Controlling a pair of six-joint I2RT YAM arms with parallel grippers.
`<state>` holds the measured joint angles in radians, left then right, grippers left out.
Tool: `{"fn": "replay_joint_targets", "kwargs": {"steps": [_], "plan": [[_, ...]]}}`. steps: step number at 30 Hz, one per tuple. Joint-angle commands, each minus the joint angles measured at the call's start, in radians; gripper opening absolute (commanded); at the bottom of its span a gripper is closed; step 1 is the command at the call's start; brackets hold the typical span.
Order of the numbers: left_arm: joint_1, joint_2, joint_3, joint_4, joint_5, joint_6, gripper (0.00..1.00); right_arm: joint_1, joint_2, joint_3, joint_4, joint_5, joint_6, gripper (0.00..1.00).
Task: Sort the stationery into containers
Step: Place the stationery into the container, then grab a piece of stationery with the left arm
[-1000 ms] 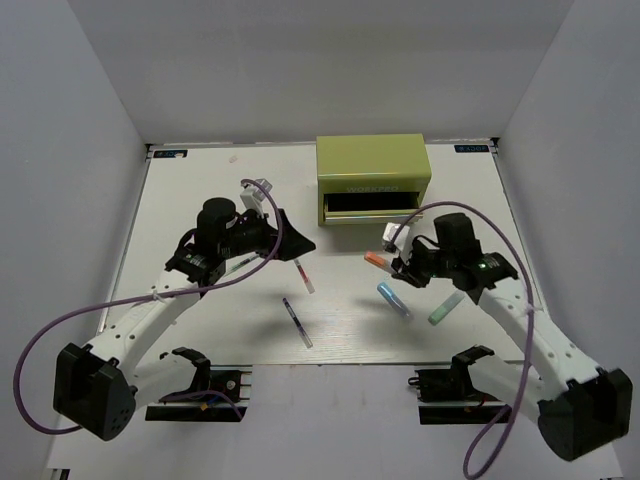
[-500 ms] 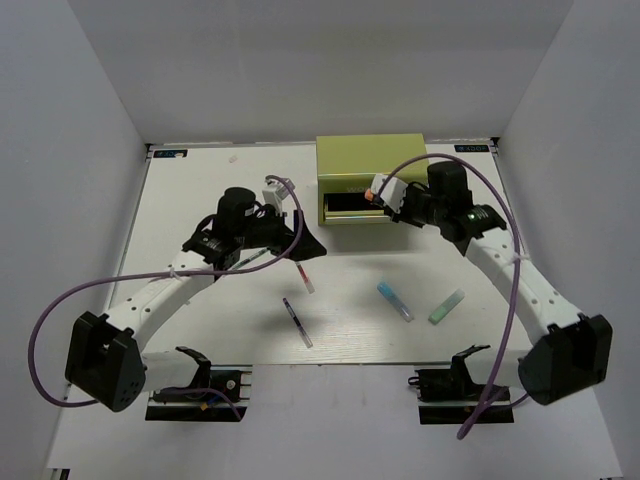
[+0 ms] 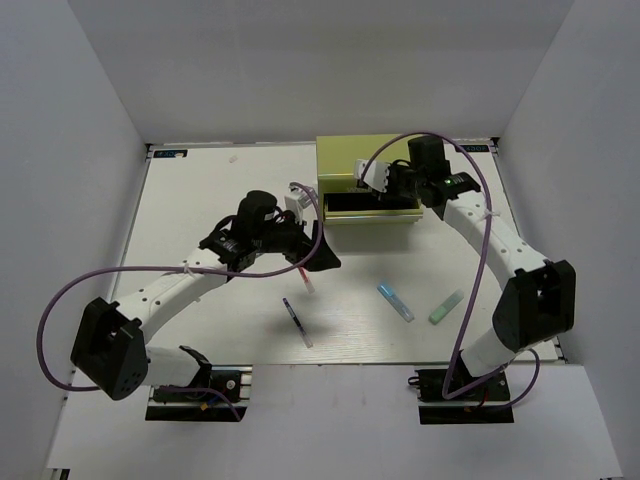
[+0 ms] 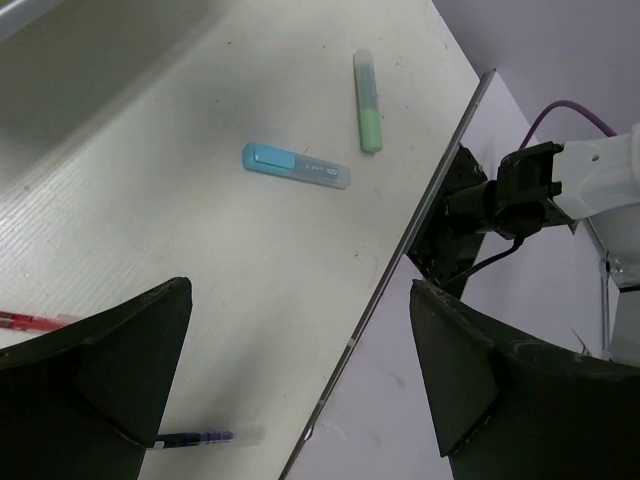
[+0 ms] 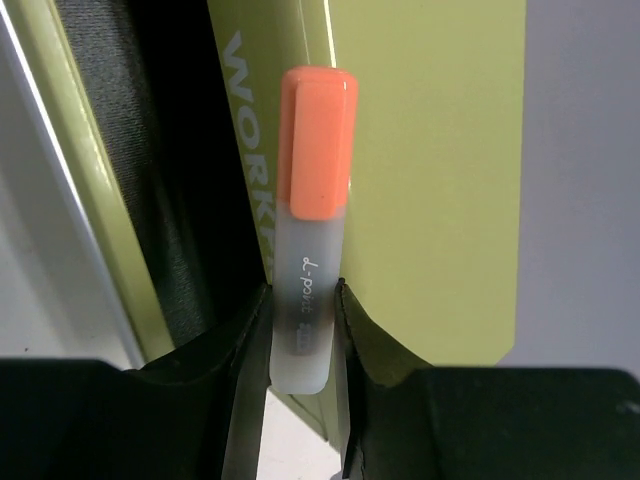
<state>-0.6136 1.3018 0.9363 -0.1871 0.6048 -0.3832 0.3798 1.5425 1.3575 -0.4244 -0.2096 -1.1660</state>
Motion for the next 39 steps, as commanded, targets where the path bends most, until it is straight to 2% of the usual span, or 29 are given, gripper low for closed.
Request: {"fn": "replay_joint_targets", "kwargs": {"steps": [1, 2, 3, 6, 8, 12, 14, 24, 27, 30, 31, 32, 33, 34, 35, 37, 38, 39], "plan": [[-0.023, -0.01, 0.05, 0.002, -0.029, 0.044, 1.0, -0.004, 0.019, 0.075, -0.062, -0.019, -0.057, 0.0], [-0.034, -0.01, 0.059, 0.002, -0.03, 0.044, 1.0, -0.004, 0.019, 0.072, -0.057, -0.019, -0.055, 0.01], [-0.034, -0.01, 0.059, 0.002, -0.03, 0.055, 1.0, -0.002, 0.018, 0.054, -0.048, -0.013, -0.049, 0.09], [-0.054, -0.01, 0.059, 0.002, -0.04, 0.055, 1.0, -0.002, 0.022, 0.049, -0.043, -0.013, -0.035, 0.16], [-0.063, -0.01, 0.068, 0.002, -0.049, 0.064, 1.0, -0.002, 0.022, 0.048, -0.053, -0.013, -0.023, 0.18], [-0.087, -0.001, 0.104, 0.002, -0.059, 0.083, 1.0, -0.002, 0.015, 0.038, -0.063, -0.014, -0.004, 0.34], [-0.097, 0.011, 0.117, -0.011, -0.059, 0.102, 1.0, -0.002, 0.008, 0.028, -0.063, -0.02, 0.002, 0.38], [-0.156, 0.099, 0.165, -0.011, -0.086, 0.07, 0.96, -0.001, -0.004, -0.003, -0.053, -0.02, 0.023, 0.38], [-0.169, 0.111, 0.165, -0.002, -0.109, 0.029, 0.83, -0.004, -0.022, -0.004, -0.059, -0.027, 0.038, 0.38], [-0.187, 0.135, 0.165, 0.046, -0.154, -0.07, 0.69, -0.008, -0.056, 0.011, -0.069, -0.037, 0.133, 0.38], [-0.198, 0.146, 0.151, 0.098, -0.154, -0.11, 0.64, -0.013, -0.068, 0.015, -0.065, -0.036, 0.164, 0.35], [-0.198, 0.146, 0.151, 0.124, -0.168, -0.147, 0.53, -0.019, -0.077, 0.015, -0.062, -0.025, 0.201, 0.33], [-0.221, 0.161, 0.136, 0.145, -0.206, -0.234, 0.44, -0.024, -0.106, 0.014, -0.047, 0.002, 0.335, 0.3], [-0.221, 0.177, 0.118, 0.165, -0.224, -0.279, 0.38, -0.025, -0.114, 0.008, -0.045, 0.019, 0.386, 0.2], [-0.238, 0.177, 0.118, 0.204, -0.244, -0.325, 0.24, -0.038, -0.131, 0.005, -0.056, 0.041, 0.507, 0.14], [-0.27, 0.217, 0.104, 0.213, -0.335, -0.46, 0.21, -0.048, -0.159, -0.015, -0.086, 0.094, 0.583, 0.0], [-0.282, 0.234, 0.104, 0.2, -0.362, -0.498, 0.21, -0.05, -0.169, -0.024, -0.094, 0.107, 0.645, 0.0], [-0.311, 0.257, 0.133, 0.171, -0.42, -0.534, 0.26, -0.068, -0.179, -0.055, -0.09, 0.14, 0.701, 0.0]]}}
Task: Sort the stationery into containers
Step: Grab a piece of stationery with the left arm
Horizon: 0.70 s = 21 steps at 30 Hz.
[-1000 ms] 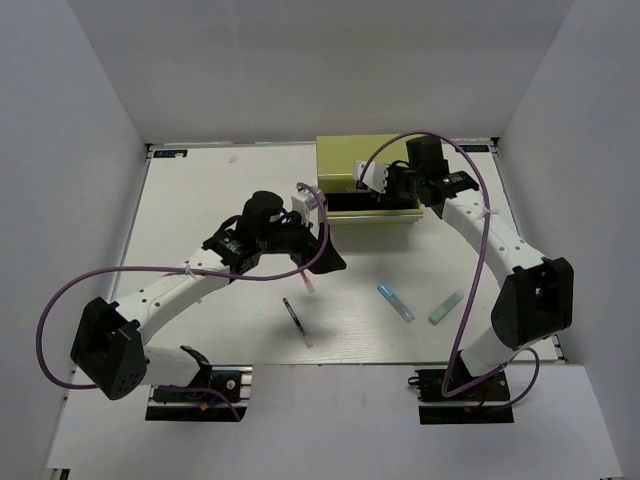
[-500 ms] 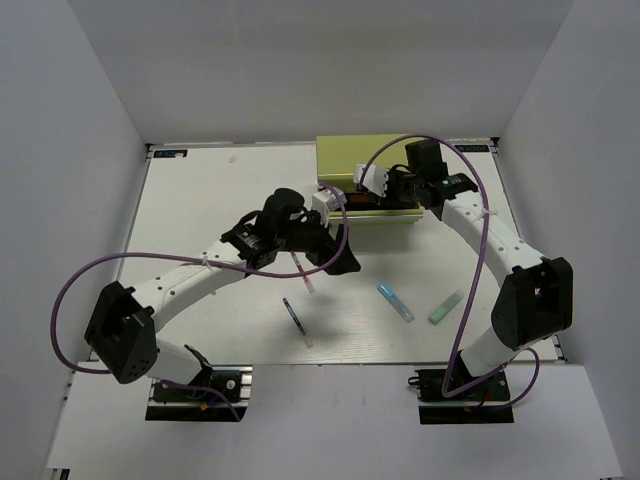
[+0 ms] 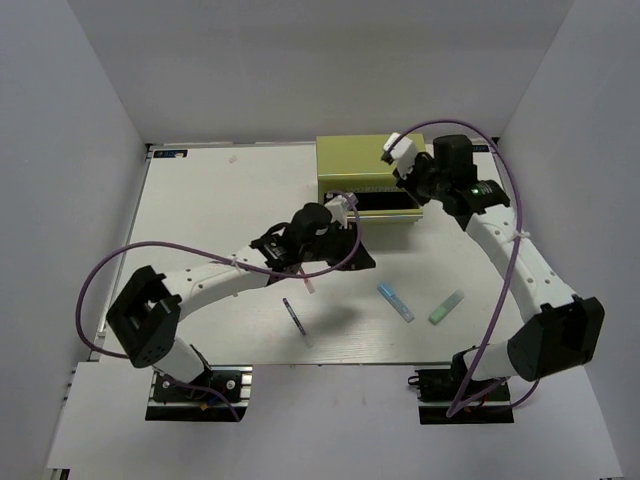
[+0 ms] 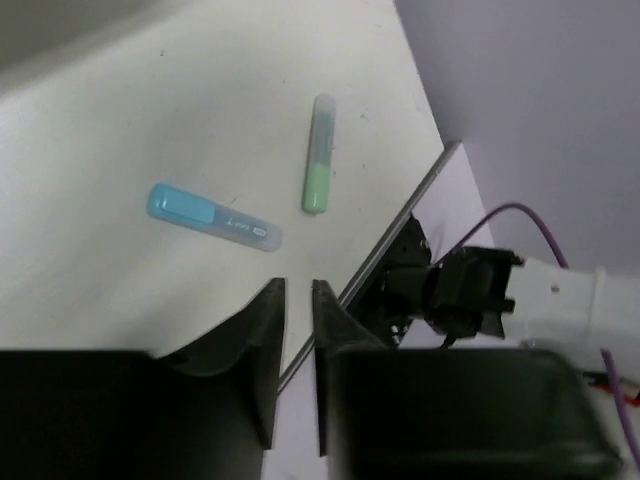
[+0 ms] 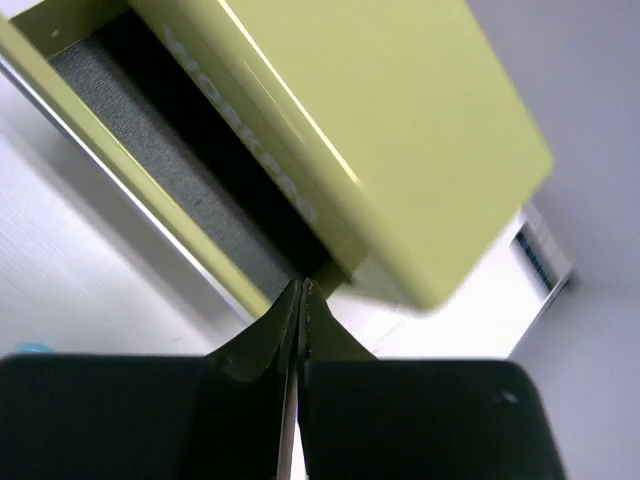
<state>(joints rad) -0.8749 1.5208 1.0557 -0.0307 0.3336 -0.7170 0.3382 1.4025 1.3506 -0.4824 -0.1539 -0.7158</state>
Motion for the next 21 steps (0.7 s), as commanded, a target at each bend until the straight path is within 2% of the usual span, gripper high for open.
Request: {"fn": "replay_joint_targets", "kwargs": {"steps": [1, 2, 3, 4, 5, 6, 7, 8, 9, 10, 11, 13, 14, 16, 17, 21], "plan": [[-0.064, 0.064, 0.038, -0.009, -0.162, -0.237, 0.3, -0.034, -0.08, -0.06, -0.021, 0.097, 0.297, 0.0], [-0.078, 0.129, 0.07, -0.071, -0.174, -0.237, 0.41, -0.051, -0.094, -0.094, -0.019, 0.123, 0.314, 0.01], [-0.094, 0.169, 0.158, -0.102, -0.174, -0.225, 0.43, -0.068, -0.105, -0.117, -0.021, 0.138, 0.325, 0.05], [-0.128, 0.214, 0.215, -0.136, -0.153, -0.126, 0.46, -0.085, -0.135, -0.128, -0.025, 0.143, 0.344, 0.09], [-0.142, 0.26, 0.275, -0.235, -0.118, -0.057, 0.5, -0.094, -0.145, -0.148, -0.033, 0.149, 0.351, 0.19], [-0.154, 0.306, 0.391, -0.297, -0.101, 0.018, 0.55, -0.12, -0.161, -0.157, -0.035, 0.148, 0.355, 0.24], [-0.167, 0.37, 0.433, -0.345, -0.087, 0.159, 0.57, -0.142, -0.183, -0.16, -0.047, 0.136, 0.361, 0.28], [-0.167, 0.383, 0.45, -0.365, -0.049, 0.232, 0.59, -0.152, -0.189, -0.172, -0.059, 0.129, 0.361, 0.34], [-0.167, 0.383, 0.451, -0.365, -0.029, 0.299, 0.61, -0.166, -0.203, -0.173, -0.08, 0.102, 0.365, 0.52], [-0.167, 0.383, 0.426, -0.356, 0.007, 0.373, 0.66, -0.204, -0.209, -0.174, -0.097, 0.068, 0.369, 0.59], [-0.167, 0.36, 0.405, -0.344, 0.103, 0.525, 0.7, -0.215, -0.224, -0.173, -0.142, 0.051, 0.368, 0.63], [-0.167, 0.348, 0.388, -0.377, 0.113, 0.661, 0.72, -0.254, -0.234, -0.183, -0.157, -0.007, 0.368, 0.68], [-0.167, 0.348, 0.388, -0.396, 0.113, 0.77, 0.74, -0.263, -0.252, -0.189, -0.163, -0.016, 0.366, 0.68], [-0.167, 0.337, 0.388, -0.426, 0.078, 0.864, 0.74, -0.294, -0.264, -0.208, -0.162, -0.042, 0.355, 0.68], [-0.167, 0.337, 0.388, -0.426, 0.078, 0.966, 0.74, -0.306, -0.27, -0.208, -0.166, -0.045, 0.354, 0.68], [-0.167, 0.311, 0.349, -0.345, 0.064, 1.145, 0.86, -0.327, -0.27, -0.199, -0.179, -0.085, 0.346, 0.68]]}}
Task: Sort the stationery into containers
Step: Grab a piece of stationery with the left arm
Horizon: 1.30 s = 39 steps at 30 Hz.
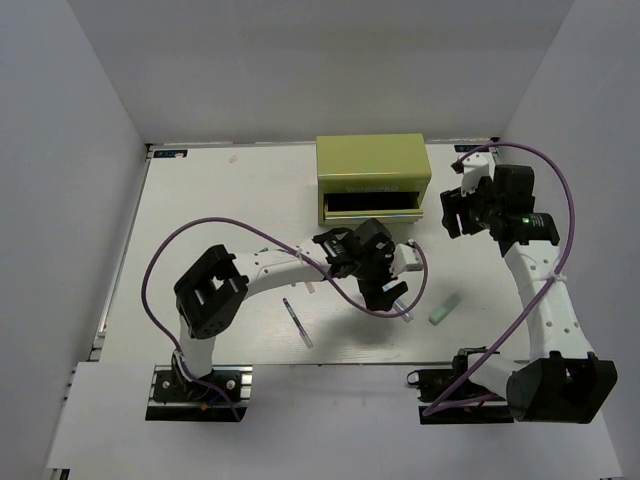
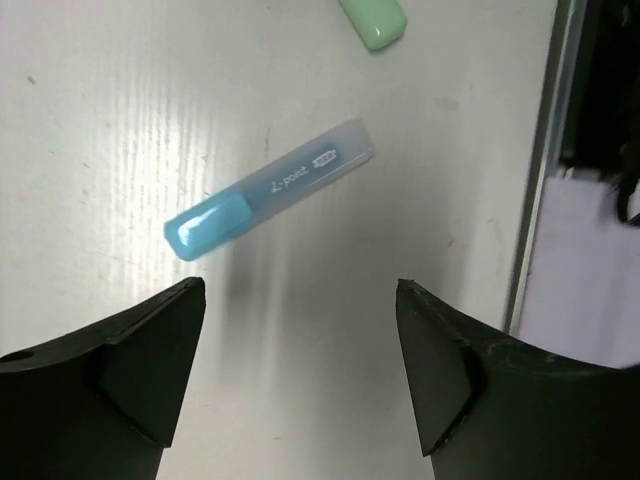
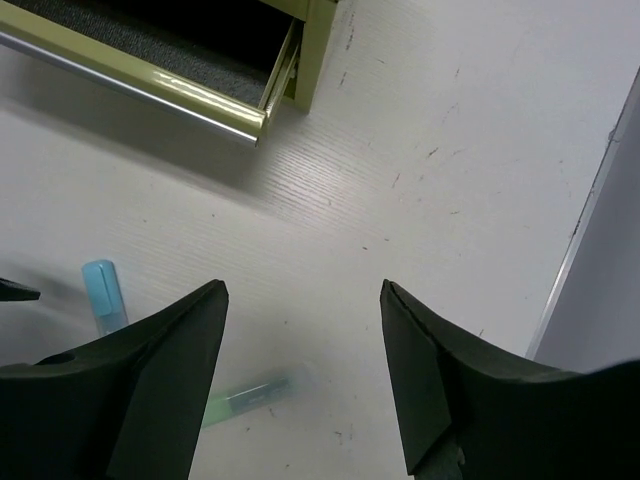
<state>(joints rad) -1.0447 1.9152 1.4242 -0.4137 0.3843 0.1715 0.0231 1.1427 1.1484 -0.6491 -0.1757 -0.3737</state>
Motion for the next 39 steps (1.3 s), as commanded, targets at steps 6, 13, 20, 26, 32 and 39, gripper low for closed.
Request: {"fn": "replay_joint_targets", "kwargs": {"steps": [6, 13, 20, 26, 32, 39], "plan": [[-0.006, 0.013, 0.053, 0.001, 0.059, 0.468, 0.87, -0.074, 0.009, 0.048, -0.035, -0.097, 0.007, 0.69], [-0.015, 0.09, 0.064, 0.078, 0.08, 0.525, 0.87, -0.104, -0.003, 0.037, -0.034, -0.128, 0.01, 0.69], [-0.034, 0.175, 0.085, 0.133, 0.061, 0.525, 0.77, -0.134, -0.031, 0.024, -0.03, -0.154, 0.015, 0.69], [-0.034, 0.235, 0.163, 0.139, 0.074, 0.536, 0.71, -0.152, -0.067, -0.018, -0.024, -0.168, 0.019, 0.69], [-0.034, 0.246, 0.139, 0.081, 0.143, 0.583, 0.5, -0.173, -0.095, -0.036, -0.014, -0.185, 0.035, 0.69], [-0.034, 0.226, 0.035, 0.019, 0.225, 0.592, 0.5, -0.193, -0.13, -0.078, 0.002, -0.206, 0.045, 0.69]]}}
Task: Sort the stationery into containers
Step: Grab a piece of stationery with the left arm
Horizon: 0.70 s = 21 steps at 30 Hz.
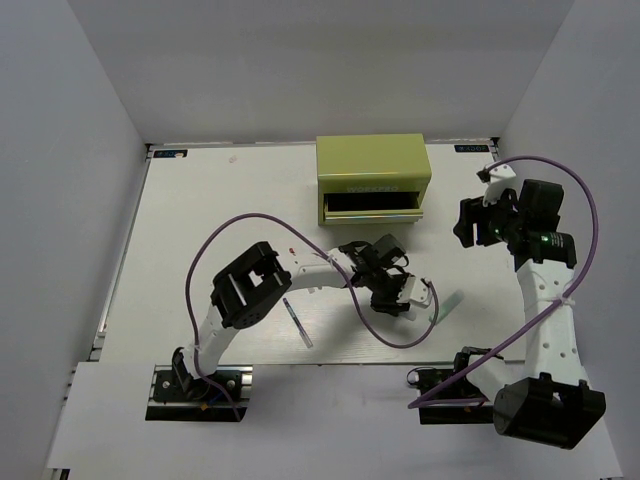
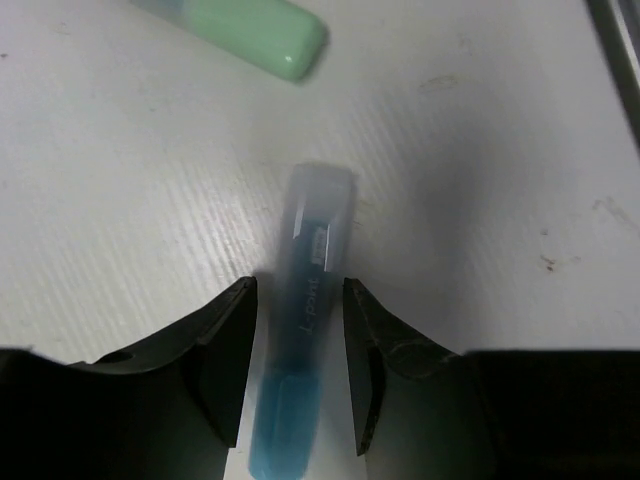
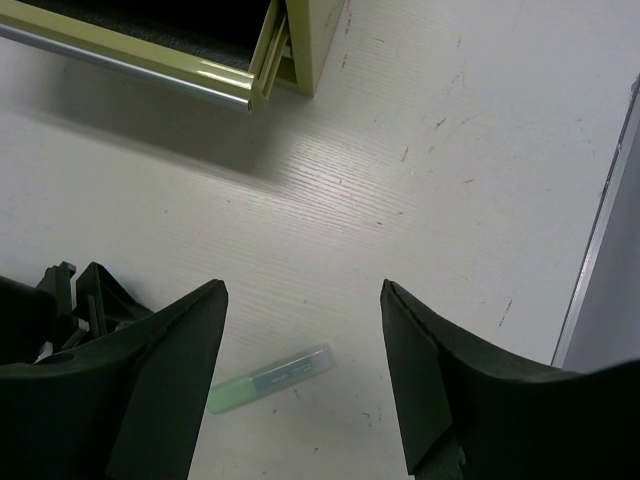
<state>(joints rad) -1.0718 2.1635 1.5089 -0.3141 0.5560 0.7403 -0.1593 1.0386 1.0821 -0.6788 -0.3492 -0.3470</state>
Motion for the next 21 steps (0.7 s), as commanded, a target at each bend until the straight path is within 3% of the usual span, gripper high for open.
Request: {"fn": "replay_joint_targets", "kwargs": {"steps": [1, 9, 13, 17, 18, 20, 21], "plan": [[-0.007, -0.022, -0.05, -0.094, 0.053, 0.015, 0.51, -0.014, -0.025, -0.016, 0.031, -0.033, 0.019, 0.69], [-0.007, -0.062, -0.121, -0.114, 0.007, -0.018, 0.56, -0.028, -0.034, -0.024, 0.035, -0.063, 0.025, 0.69], [-0.007, -0.085, -0.211, -0.114, -0.025, -0.146, 0.56, -0.029, -0.044, -0.044, 0.027, -0.077, 0.003, 0.69], [-0.007, -0.079, -0.242, -0.105, -0.074, -0.317, 0.29, -0.029, -0.061, -0.077, 0.024, -0.091, -0.004, 0.71], [0.006, -0.068, -0.233, -0.138, -0.074, -0.335, 0.16, -0.029, -0.064, -0.091, 0.027, -0.093, -0.003, 0.71], [0.015, -0.041, -0.193, -0.181, -0.064, -0.378, 0.0, -0.029, -0.066, -0.096, 0.027, -0.096, 0.0, 0.71], [0.015, -0.018, -0.176, -0.221, -0.064, -0.389, 0.0, -0.028, -0.068, -0.102, 0.025, -0.097, 0.002, 0.71]]}}
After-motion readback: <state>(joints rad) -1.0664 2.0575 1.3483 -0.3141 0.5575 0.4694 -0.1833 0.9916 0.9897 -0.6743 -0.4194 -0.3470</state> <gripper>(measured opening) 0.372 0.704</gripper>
